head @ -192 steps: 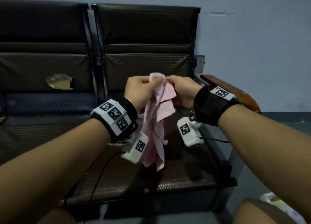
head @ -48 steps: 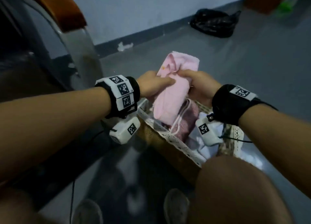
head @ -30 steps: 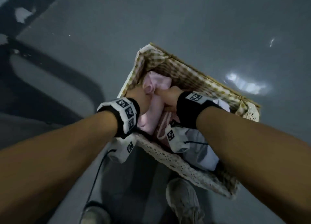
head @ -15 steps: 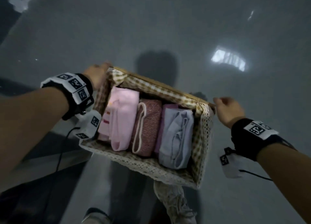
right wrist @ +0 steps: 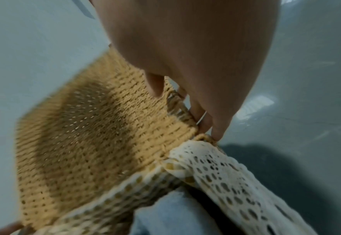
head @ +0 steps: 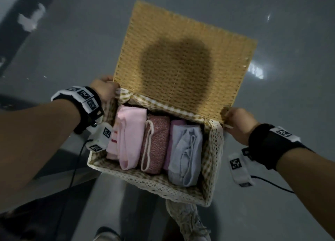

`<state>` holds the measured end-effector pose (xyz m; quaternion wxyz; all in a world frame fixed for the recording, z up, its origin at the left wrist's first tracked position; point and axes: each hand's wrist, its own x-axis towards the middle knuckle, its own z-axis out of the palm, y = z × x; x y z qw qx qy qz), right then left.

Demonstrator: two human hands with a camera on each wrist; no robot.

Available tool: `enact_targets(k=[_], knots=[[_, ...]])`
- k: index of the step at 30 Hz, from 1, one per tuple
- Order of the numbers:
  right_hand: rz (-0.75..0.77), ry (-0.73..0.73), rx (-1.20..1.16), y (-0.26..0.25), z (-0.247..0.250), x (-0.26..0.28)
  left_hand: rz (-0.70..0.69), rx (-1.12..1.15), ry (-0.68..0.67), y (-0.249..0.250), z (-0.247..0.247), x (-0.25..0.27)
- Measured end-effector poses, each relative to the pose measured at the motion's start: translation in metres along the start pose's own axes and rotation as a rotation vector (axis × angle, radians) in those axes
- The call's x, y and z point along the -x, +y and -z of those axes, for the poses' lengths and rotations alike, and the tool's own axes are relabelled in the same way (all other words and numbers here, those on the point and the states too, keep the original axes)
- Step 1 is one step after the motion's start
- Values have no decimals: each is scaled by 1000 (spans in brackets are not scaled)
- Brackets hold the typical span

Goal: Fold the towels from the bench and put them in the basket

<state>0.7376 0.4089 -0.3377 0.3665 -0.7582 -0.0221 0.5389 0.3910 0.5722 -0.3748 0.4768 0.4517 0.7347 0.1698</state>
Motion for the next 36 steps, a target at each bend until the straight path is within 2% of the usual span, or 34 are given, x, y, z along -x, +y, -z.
enact_targets(k=[2,4,6,10,13,16,18,20,22,23,26,30,35,36], knots=[[-9,-32,-190,-12,4,19,3,85,-53,10,13,11],[-1,-78,-212,-22,10,43,103,281,-82,24,28,31],[9,-107,-234,-26,16,67,175,355,-117,32,46,49],[-97,-184,-439,-12,37,105,247,516,-259,36,80,91],[-101,-260,-288,5,44,130,283,589,-347,30,97,122],[-10,-286,-39,35,42,146,264,655,-274,8,105,146],[106,-271,186,60,38,150,205,497,-117,-23,105,154],[225,-260,476,85,31,150,73,103,36,-62,98,159],[318,-180,816,108,22,143,-26,-262,52,-96,80,166],[342,-137,936,121,16,139,-49,-371,61,-110,72,167],[324,-39,1030,152,-2,129,-14,-407,77,-135,50,159],[292,138,1142,170,-15,118,15,-489,29,-146,33,146],[154,109,1244,150,-19,115,115,-526,-103,-123,47,149],[165,85,1255,139,-20,120,111,-488,-86,-113,52,155]])
